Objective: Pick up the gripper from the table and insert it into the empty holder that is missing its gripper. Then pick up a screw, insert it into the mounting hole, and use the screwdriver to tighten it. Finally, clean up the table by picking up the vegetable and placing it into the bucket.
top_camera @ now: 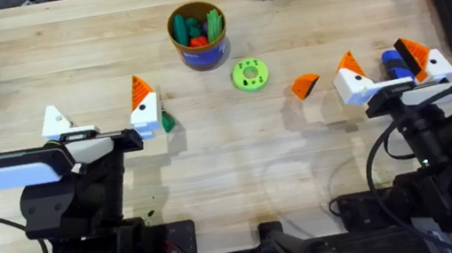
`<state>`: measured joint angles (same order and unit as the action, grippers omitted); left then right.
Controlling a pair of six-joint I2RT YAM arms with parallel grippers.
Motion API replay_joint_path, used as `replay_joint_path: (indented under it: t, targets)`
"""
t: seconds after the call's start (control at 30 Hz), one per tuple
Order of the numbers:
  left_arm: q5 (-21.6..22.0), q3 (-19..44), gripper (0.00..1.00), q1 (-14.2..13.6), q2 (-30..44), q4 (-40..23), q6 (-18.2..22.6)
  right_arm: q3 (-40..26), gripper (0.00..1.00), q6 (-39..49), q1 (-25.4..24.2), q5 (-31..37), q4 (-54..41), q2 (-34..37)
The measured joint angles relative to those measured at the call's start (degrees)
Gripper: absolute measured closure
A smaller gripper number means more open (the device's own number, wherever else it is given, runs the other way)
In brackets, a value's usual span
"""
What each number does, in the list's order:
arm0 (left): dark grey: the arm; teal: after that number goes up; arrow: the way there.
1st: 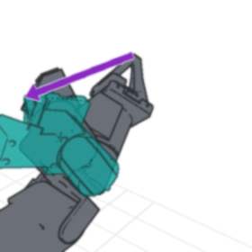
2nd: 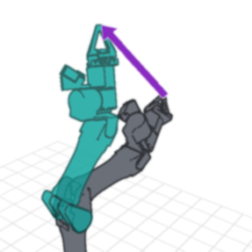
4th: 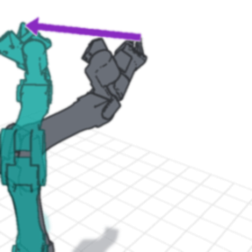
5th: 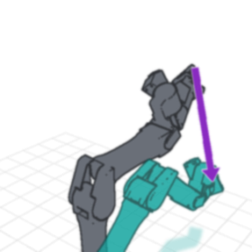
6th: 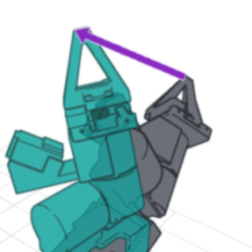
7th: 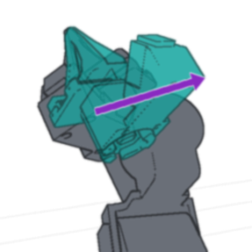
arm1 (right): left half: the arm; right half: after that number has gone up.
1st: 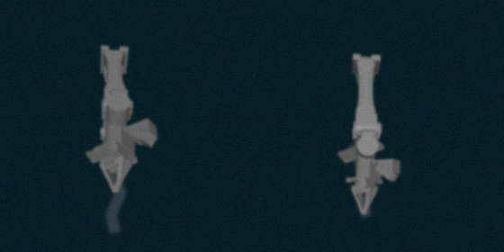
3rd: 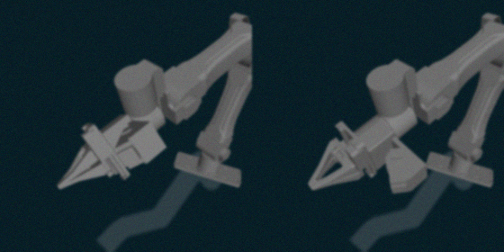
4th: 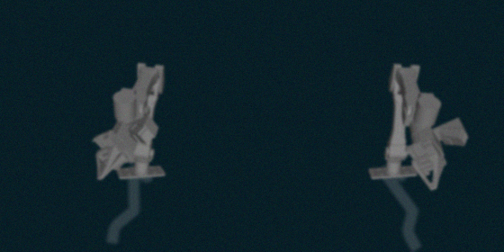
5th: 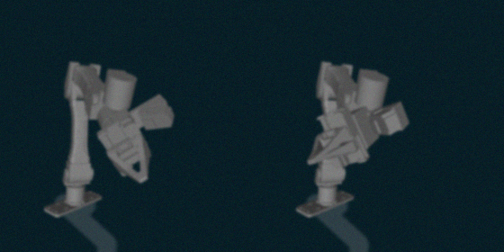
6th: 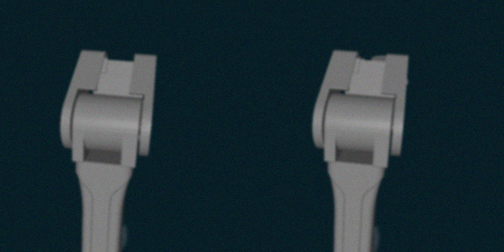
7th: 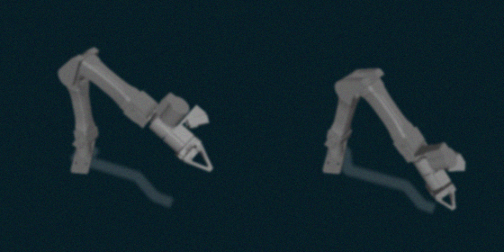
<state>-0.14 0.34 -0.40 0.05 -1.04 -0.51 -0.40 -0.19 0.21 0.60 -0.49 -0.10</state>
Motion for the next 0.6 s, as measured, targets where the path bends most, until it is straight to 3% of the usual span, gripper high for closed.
replay_joint_path:
  t: [0.4,0.5,0.6]
  targets:
    - [0.0,0.2,0.014,0.0,0.0,0.7,-0.5,-0.1,0.01,-0.3,0.0,-0.1,0.3,0.0]
    - [0.6,3.1,0.014,0.0,0.2,-5.2,-1.2,-2.8,0.011,-0.6,0.0,-0.1,-6.3,0.2]
    - [1.3,11.9,0.014,0.0,3.1,-14.3,-3.9,-9.1,0.01,-1.1,0.0,-0.6,-17.6,1.4]
